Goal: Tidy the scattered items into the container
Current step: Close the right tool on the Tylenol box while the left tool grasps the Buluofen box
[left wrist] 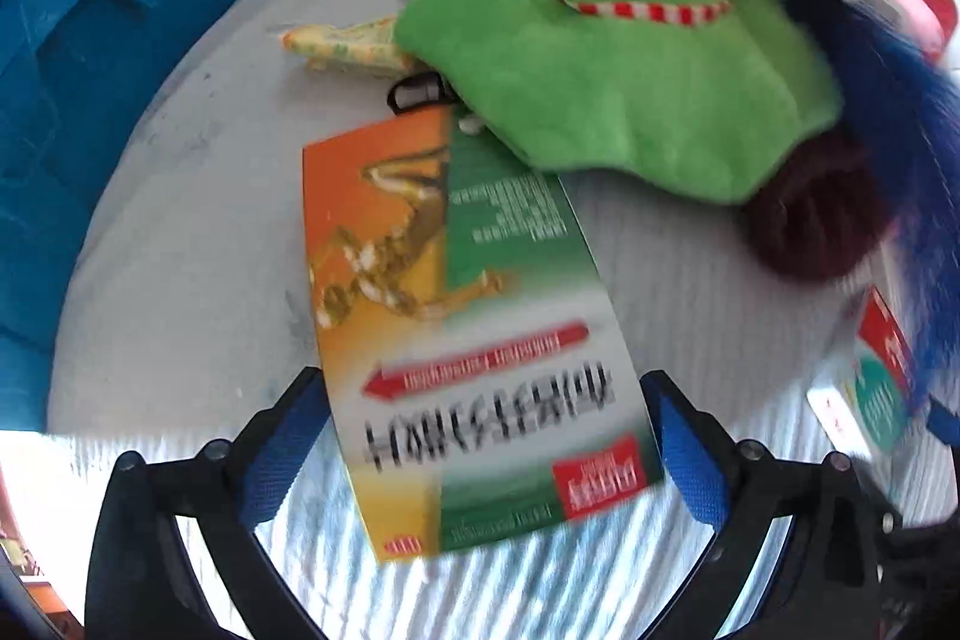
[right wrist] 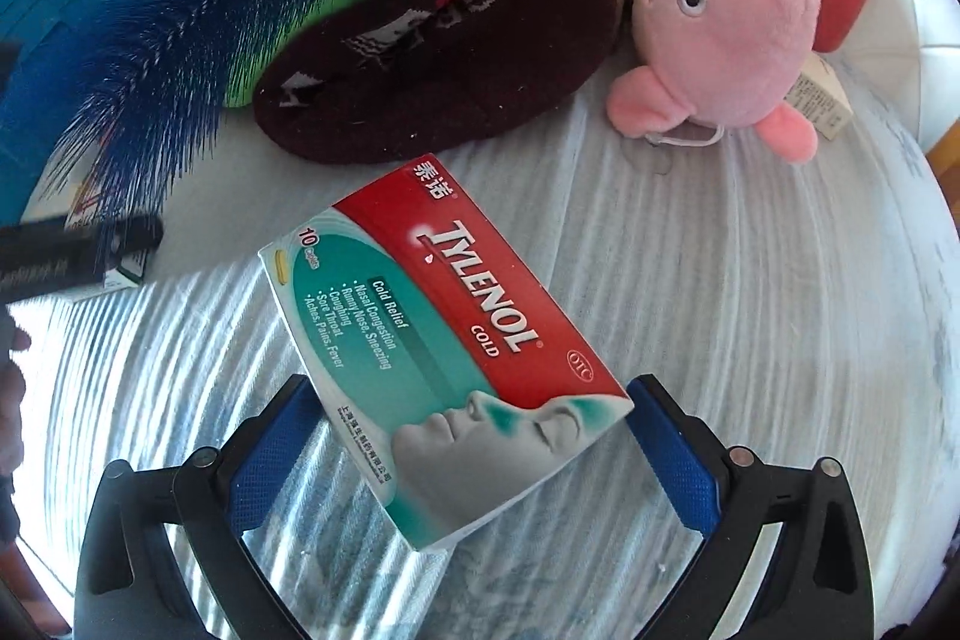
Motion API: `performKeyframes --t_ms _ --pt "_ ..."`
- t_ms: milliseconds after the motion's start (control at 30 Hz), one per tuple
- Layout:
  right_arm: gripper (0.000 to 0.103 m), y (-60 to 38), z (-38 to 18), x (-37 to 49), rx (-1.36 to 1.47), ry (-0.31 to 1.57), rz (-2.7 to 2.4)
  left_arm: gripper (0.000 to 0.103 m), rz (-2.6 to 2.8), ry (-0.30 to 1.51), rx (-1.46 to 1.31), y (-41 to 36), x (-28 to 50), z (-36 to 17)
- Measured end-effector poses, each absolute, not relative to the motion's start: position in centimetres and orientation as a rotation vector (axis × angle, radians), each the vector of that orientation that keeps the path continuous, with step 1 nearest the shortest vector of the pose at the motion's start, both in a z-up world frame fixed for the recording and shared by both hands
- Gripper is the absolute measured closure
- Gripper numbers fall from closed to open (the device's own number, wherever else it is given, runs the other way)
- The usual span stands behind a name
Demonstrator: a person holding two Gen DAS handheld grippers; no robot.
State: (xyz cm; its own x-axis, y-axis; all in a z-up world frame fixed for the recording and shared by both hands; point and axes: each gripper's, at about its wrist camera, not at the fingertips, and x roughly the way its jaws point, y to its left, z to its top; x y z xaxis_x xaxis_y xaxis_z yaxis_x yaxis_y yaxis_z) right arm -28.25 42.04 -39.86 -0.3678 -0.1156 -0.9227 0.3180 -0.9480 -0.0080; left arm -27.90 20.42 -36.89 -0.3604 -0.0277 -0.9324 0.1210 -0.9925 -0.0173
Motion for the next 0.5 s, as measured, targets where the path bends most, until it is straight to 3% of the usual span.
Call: performKeyframes --t_ms 133,300,367,500 --pt "0.000 41.8 -39.5 -26.6 1.569 0.208 -2.391 0.000 -2.588 0.055 1.729 21.1 -25.3 -37.6" --pt "0.000 41.0 -39.7 -25.1 1.463 0.259 -2.443 0.000 -2.549 0.091 1.743 20.7 -25.9 -38.4" --pt "0.000 41.0 -39.5 -25.4 1.489 0.221 -2.440 0.014 -2.545 0.109 1.718 20.3 -26.5 -37.9" --pt "0.000 41.3 -39.0 -25.8 1.536 0.178 -2.385 0.012 -2.521 0.184 1.679 19.5 -28.8 -37.8"
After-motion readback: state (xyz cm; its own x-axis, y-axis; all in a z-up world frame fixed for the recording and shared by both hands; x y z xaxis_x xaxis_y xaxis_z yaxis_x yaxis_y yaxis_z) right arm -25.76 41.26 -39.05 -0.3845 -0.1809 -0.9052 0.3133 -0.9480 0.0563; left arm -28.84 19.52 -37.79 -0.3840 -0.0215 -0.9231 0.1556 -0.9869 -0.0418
